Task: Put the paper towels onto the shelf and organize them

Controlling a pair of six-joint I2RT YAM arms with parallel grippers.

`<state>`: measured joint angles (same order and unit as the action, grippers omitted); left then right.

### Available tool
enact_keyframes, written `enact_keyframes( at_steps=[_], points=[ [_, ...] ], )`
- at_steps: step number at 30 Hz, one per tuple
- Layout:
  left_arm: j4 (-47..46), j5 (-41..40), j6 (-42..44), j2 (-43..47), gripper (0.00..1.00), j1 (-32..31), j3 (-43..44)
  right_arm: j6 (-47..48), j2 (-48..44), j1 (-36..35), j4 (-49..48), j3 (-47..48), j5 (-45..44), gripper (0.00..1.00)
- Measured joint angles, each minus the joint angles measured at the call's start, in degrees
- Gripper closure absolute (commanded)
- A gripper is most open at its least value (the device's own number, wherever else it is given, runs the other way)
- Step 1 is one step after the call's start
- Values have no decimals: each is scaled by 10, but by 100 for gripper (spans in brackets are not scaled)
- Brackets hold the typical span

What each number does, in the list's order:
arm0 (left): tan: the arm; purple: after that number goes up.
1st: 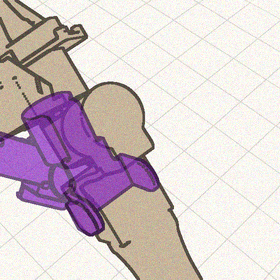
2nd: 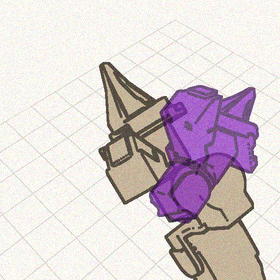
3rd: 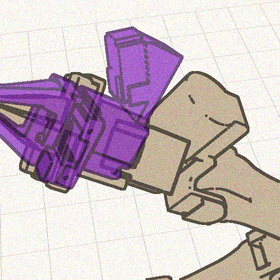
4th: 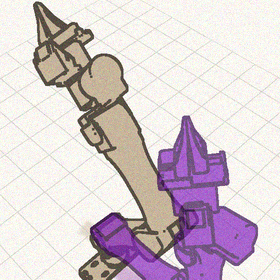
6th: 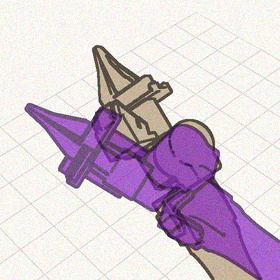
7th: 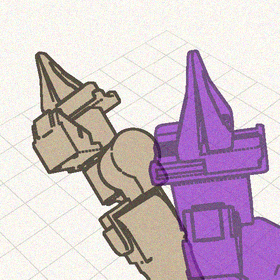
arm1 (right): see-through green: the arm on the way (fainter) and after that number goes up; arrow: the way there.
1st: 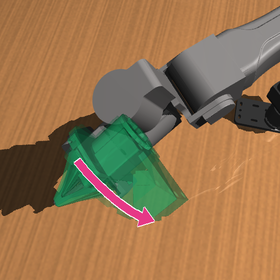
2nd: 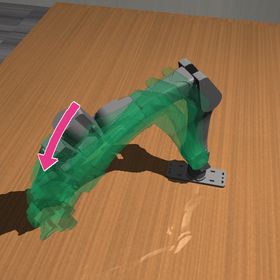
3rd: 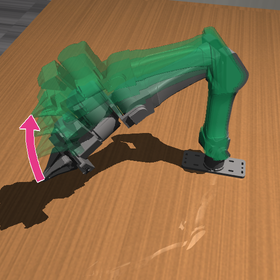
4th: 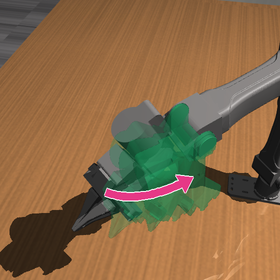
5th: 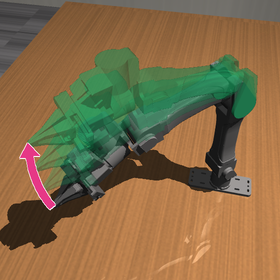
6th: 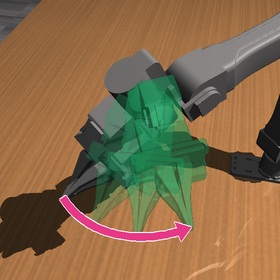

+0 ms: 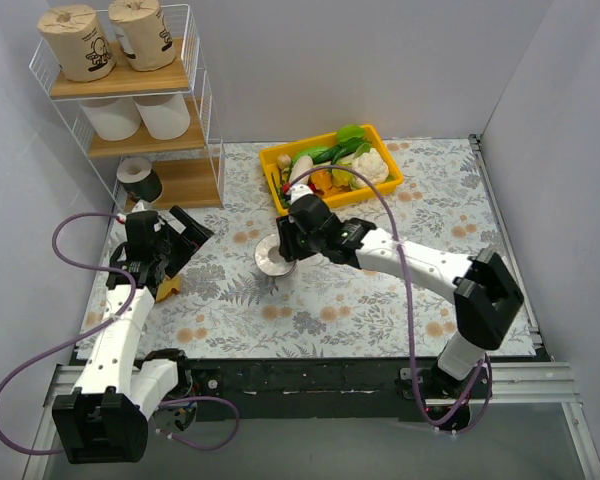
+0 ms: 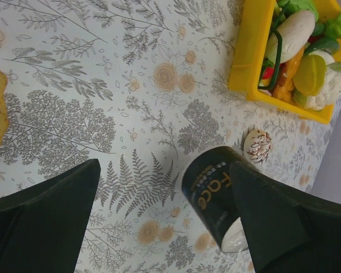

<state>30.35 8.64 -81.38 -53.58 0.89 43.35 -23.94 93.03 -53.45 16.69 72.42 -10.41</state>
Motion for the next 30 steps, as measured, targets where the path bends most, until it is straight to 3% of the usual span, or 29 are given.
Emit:
enact_keyframes(
  at_steps=[4, 8, 11, 18, 24, 30],
  points=[
    [37, -40, -21, 19, 2, 0, 2, -28, 74, -24, -29, 36, 16, 56],
    [57, -41, -22, 28, 2, 0, 2, -50, 116, -26, -49, 52, 23, 46],
    [63, -24, -24, 25, 2, 0, 2, -62, 127, -24, -63, 59, 27, 34],
    [75, 1, -25, 15, 2, 0, 1, -57, 119, -22, -63, 59, 24, 21],
    [90, -5, -24, 28, 2, -3, 1, -23, -9, -22, -65, 24, -6, 19],
    [97, -17, -26, -3, 3, -56, 2, -4, -183, -22, -92, -65, -30, 19]
  ],
)
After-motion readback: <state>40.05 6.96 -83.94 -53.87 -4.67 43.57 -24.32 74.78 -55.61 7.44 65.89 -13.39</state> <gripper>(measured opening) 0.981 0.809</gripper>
